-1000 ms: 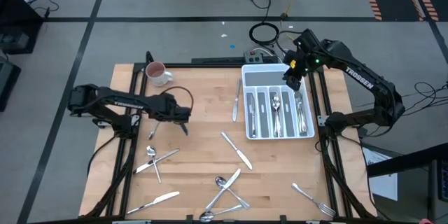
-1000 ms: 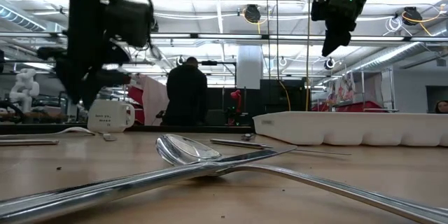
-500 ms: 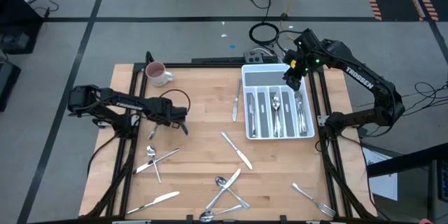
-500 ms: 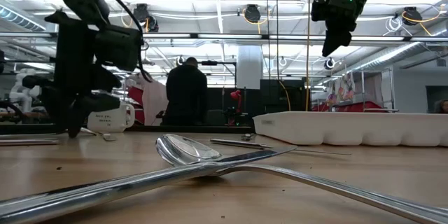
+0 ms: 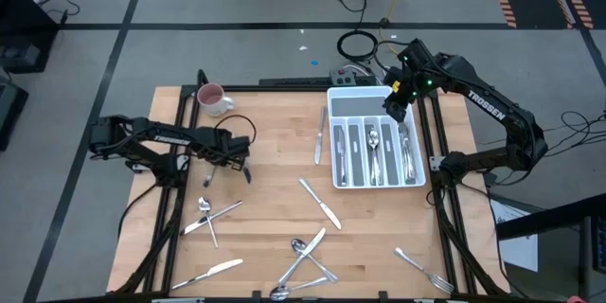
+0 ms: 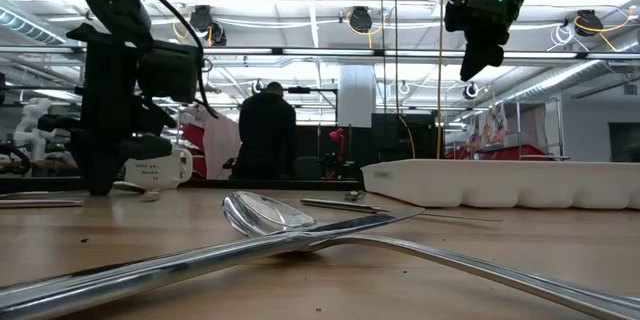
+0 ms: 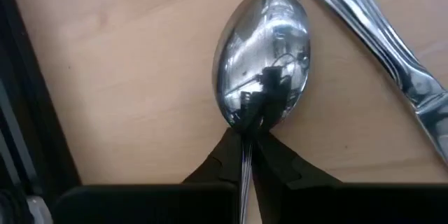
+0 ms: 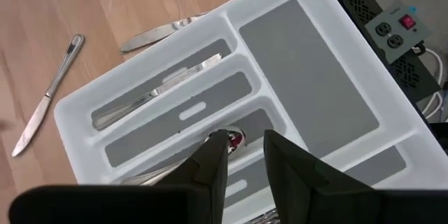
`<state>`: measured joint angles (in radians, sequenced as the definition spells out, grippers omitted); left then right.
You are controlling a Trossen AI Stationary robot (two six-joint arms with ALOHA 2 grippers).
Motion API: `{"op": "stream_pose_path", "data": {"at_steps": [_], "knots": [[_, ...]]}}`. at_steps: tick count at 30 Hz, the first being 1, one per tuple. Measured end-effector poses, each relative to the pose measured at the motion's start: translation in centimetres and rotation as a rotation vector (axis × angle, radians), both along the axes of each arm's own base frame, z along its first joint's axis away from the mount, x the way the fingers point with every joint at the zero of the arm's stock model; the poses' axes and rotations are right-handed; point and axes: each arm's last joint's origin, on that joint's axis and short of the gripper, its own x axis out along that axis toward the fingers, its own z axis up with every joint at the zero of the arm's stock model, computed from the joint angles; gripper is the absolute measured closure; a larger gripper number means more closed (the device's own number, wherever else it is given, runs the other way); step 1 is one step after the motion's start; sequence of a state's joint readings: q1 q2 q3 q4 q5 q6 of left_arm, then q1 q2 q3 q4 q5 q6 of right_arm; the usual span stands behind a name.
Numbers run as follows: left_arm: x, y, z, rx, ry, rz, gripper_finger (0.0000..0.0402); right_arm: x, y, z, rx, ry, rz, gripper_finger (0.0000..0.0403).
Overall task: Sort silverware
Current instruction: Put the spoon in the middle section of the silverware tray
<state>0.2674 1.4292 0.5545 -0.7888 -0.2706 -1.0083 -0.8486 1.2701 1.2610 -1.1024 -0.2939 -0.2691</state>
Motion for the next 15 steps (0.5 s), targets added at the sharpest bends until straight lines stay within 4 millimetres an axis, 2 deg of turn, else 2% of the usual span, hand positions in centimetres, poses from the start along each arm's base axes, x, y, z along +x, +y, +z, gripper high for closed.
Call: {"op": "stream_pose_path", "data": {"at_steps": [4,9,15], "knots": [[0.0,0.1,0.1,-0.004,0.014,-0.015,0.0388,0.0,0.0,0.0,0.011,-0.003,-0.018,0.0316],[0.3,0.0,1.2,-0.004,0.01,-0.027,0.039,0.1,0.1,0.0,0.028,-0.012,-0.029,0.0316],[1.8,-0.1,3.9,-0.011,-0.154,-0.046,0.0399,0.8,0.5,0.2,0.047,-0.075,0.034,0.0316]]}}
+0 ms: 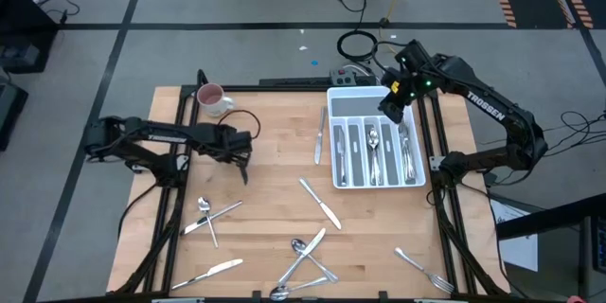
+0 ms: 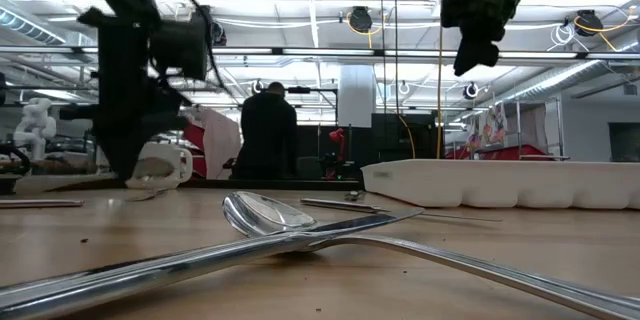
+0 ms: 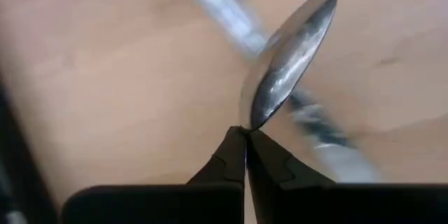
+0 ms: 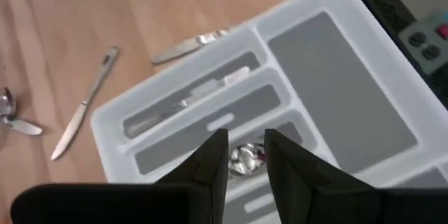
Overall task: Sort silverware
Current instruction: Put the spoon in the middle section of the silverware tray
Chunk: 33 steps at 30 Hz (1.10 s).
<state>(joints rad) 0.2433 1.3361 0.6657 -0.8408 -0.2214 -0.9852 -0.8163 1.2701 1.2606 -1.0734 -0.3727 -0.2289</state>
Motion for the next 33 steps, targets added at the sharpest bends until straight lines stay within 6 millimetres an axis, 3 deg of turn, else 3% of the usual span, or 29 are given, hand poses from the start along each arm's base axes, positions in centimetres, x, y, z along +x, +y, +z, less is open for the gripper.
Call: {"op": "stream_pose_path", "data": {"at_steps": [7,13,18,26,33], "knots": [[1.2,-0.3,4.7,0.052,-0.277,-0.031,0.0399,0.9,0.3,0.3,-0.047,-0.042,0.06,0.0316],[3.2,-0.6,9.0,0.1,-0.78,-0.101,0.0399,2.8,0.5,1.6,-0.03,-0.325,0.213,0.0316],[4.8,-0.8,11.9,0.1,-1.113,-0.227,0.0399,4.4,0.8,2.9,-0.074,-0.474,0.243,0.0316],[6.1,-0.8,14.2,0.168,-1.395,-0.306,0.0399,7.3,2.1,4.4,-0.123,-0.646,0.305,0.0289],[7.7,-0.9,14.1,0.159,-1.497,-0.353,0.0399,10.8,2.6,4.2,-0.091,-0.768,0.332,0.0247]]}}
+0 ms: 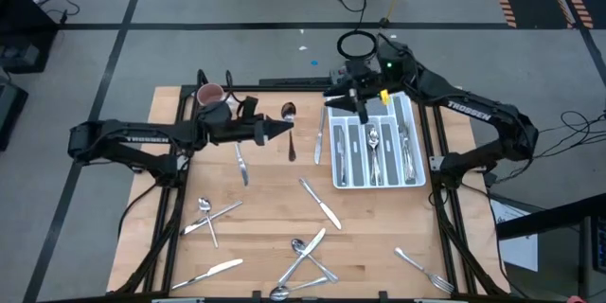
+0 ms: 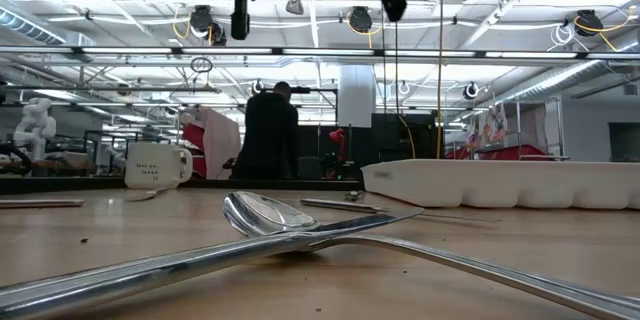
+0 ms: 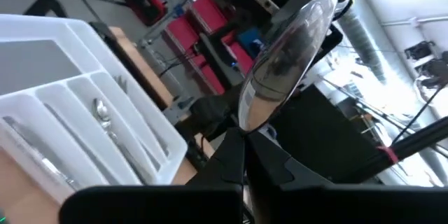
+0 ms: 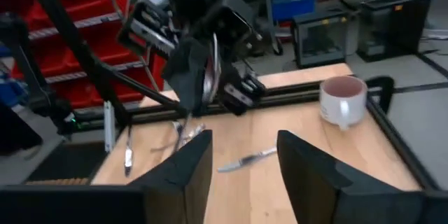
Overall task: Sort silverware
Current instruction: Put the spoon in the middle section of the silverware tray
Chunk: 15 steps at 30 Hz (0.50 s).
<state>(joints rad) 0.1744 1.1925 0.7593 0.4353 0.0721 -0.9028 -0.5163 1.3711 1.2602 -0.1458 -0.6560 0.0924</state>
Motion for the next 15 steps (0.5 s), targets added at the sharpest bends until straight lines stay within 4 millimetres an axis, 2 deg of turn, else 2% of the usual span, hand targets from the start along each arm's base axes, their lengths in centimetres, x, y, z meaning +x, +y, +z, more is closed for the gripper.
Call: {"op": "stream_pose_path", "data": {"at_steps": [10,15], "knots": [[2.4,-1.0,-2.1,-0.037,0.013,-0.057,0.04,4.1,0.6,-2.6,0.1,0.013,0.055,0.0234],[3.0,-1.5,-2.5,-0.052,0.006,-0.082,0.04,4.8,1.4,-2.9,0.097,0.01,0.086,0.0234]]}}
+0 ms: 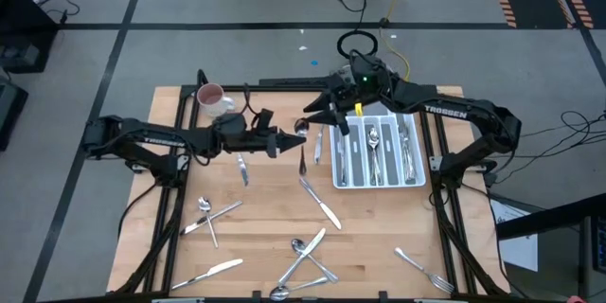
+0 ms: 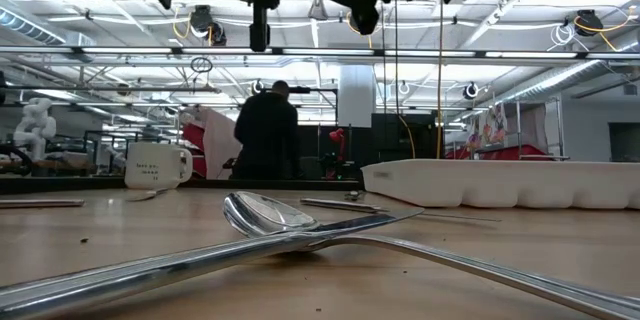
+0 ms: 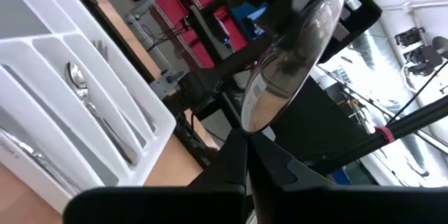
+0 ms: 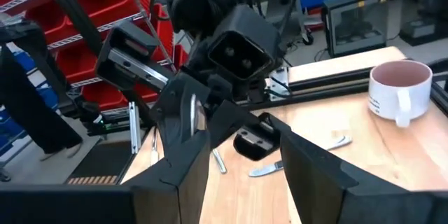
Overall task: Sort silverware
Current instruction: Put the spoon in the middle section of the silverware tray
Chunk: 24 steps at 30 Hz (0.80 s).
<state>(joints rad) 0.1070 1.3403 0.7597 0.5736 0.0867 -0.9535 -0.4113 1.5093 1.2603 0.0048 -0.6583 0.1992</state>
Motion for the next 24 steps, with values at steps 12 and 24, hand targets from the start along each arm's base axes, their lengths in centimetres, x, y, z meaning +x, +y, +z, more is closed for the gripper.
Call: {"op": "stream_pose_path", "data": {"at_steps": [12,24], "knots": [[0.0,-0.6,-0.3,-0.017,0.029,-0.053,0.04,-2.2,-0.1,0.9,0.148,0.066,0.111,0.0234],[-0.1,-0.9,-1.5,-0.056,0.154,-0.083,0.04,-3.1,2.4,0.7,0.03,0.147,0.134,0.0234]]}}
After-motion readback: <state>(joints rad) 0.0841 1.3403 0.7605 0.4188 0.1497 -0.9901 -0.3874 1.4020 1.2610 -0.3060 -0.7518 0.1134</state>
